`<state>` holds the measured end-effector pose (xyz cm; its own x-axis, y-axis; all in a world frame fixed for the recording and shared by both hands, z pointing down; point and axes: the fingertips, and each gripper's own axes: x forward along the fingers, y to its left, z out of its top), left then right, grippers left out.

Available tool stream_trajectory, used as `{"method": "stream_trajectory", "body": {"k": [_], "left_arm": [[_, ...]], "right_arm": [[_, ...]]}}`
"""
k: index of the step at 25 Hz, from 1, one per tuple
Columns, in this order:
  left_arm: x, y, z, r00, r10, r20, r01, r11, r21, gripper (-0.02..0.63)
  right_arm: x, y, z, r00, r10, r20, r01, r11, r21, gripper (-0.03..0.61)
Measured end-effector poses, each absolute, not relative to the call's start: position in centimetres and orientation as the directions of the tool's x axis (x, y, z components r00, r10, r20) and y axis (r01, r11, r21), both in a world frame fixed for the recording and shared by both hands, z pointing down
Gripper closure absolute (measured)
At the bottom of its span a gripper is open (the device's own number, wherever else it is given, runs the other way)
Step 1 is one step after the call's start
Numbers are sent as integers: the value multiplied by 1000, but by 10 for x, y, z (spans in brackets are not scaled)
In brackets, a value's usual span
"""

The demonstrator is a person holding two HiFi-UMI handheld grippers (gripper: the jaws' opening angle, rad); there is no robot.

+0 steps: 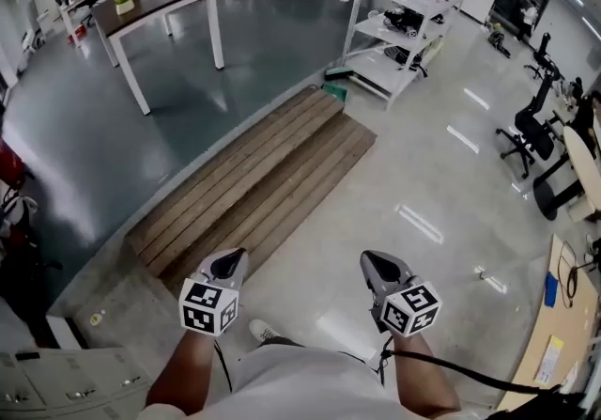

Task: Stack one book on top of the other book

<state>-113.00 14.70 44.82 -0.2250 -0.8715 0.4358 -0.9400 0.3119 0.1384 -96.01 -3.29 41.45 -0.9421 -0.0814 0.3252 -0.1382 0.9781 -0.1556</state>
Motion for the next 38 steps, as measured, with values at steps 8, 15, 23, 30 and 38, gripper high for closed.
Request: {"method": "stream_trajectory", "body": {"k": [8, 15, 23, 30, 38], "left_arm": [[-1002, 82, 456, -9, -902, 433, -964, 123, 235, 607], [-900, 43, 464, 154, -882, 445, -978, -71, 197, 607], [-799, 2, 473, 358, -810, 464, -933, -292, 210, 607], [-730, -41, 458, 526, -707, 473, -842, -512, 172, 607], [-646, -97, 442, 719, -499, 484, -620, -775, 122, 607]], "right_arm": [[-790, -53, 431, -893, -278, 354, -357, 916, -180, 577], [-670, -53, 438, -824, -445, 350, -525, 833, -178, 577], [-563, -41, 441, -710, -602, 364, -689, 700, -187, 577], [-495, -30, 431, -567, -754, 331, -823, 531, -202, 577], [-421, -10, 418, -275, -911, 309, -953, 215, -214, 577]]}}
